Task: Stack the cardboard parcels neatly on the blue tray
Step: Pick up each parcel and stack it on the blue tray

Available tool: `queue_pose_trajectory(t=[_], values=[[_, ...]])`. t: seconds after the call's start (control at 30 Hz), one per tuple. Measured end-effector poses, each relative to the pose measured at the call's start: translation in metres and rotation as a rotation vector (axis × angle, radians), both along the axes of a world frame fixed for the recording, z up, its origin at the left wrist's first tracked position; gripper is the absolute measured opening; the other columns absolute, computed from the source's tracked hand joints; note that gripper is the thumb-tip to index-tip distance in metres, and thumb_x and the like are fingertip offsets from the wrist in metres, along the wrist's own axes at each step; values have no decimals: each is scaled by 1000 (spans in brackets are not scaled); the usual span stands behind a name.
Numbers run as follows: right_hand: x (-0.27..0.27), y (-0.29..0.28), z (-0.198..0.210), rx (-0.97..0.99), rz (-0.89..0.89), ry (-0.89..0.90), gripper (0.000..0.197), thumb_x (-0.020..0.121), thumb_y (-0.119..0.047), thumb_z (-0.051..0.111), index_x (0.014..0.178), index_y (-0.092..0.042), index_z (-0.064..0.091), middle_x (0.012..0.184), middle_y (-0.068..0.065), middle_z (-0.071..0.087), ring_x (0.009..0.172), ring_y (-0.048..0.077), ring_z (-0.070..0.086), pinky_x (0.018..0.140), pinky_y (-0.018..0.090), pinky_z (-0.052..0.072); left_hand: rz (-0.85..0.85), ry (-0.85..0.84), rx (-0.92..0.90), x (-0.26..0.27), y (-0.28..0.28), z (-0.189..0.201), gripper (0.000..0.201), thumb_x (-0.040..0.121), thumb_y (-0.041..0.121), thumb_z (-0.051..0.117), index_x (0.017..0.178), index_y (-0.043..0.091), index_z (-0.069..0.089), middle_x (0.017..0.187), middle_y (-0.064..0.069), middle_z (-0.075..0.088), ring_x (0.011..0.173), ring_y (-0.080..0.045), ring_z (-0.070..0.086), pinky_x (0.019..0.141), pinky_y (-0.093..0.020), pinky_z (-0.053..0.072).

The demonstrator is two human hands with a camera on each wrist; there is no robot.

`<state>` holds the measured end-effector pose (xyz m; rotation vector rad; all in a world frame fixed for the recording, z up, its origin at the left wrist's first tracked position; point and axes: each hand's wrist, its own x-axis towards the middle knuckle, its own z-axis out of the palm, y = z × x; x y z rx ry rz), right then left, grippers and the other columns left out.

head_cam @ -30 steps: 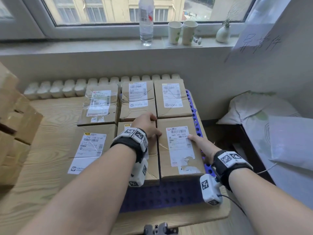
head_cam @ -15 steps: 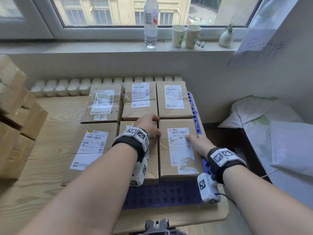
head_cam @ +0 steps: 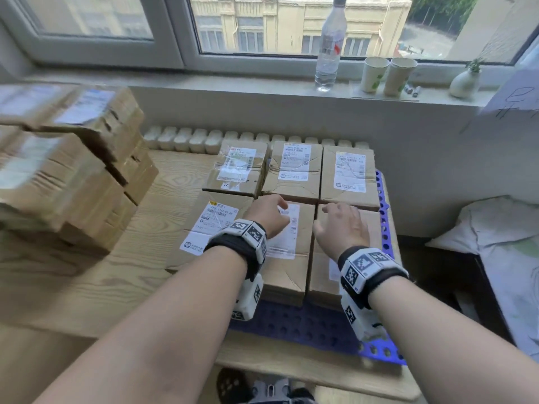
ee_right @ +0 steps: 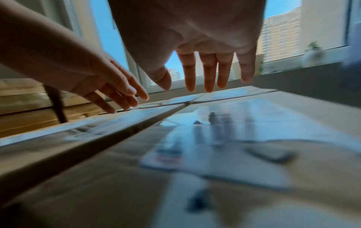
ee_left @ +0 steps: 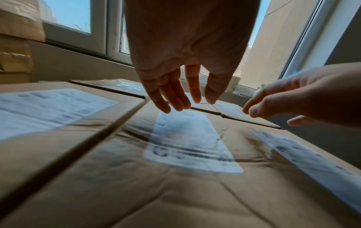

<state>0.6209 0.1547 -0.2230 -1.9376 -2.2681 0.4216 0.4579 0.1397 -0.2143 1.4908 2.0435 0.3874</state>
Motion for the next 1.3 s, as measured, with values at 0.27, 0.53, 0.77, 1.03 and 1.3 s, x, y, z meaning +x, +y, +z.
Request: queue_pose_trajectory(t=[0.27,0.53,0.77,1.03,1.3], values=[[-71,-25,17,-61,163,-58,47,95,-40,47,136,-17,52,134,8,52,127,27,45,104,41,39,108,63,67,-59,-47,21,28,91,25,58,118,21,65,122,-2,63,108,-20,59,92,-31,49],[-163,-73,32,-65,245,-28,42,95,-37,45,129,-15,57,130,7,54,120,26,49,96,41,46,172,54,87,-142,-105,33,27,91,23,55,116,22,64,122,0,61,107,-20,58,90,-33,50],[-269,-129,57,-31,322,17,37,97,-36,44,126,-19,58,126,4,56,117,23,51,89,37,42,223,55,141,-250,-159,61,18,90,26,61,107,27,65,114,1,63,104,-20,60,93,-39,51],[-393,-192,105,86,320,249,25,94,-31,47,108,-23,66,106,0,66,91,19,57,75,31,43,264,133,275,-366,-227,104,17,90,24,55,99,24,69,103,1,69,95,-20,63,84,-34,53],[-490,-213,133,142,431,278,23,93,-33,49,106,-25,66,102,-3,67,93,18,59,79,33,46,435,143,383,-456,-264,125,17,92,22,54,97,24,70,102,2,69,95,-19,63,85,-32,54]])
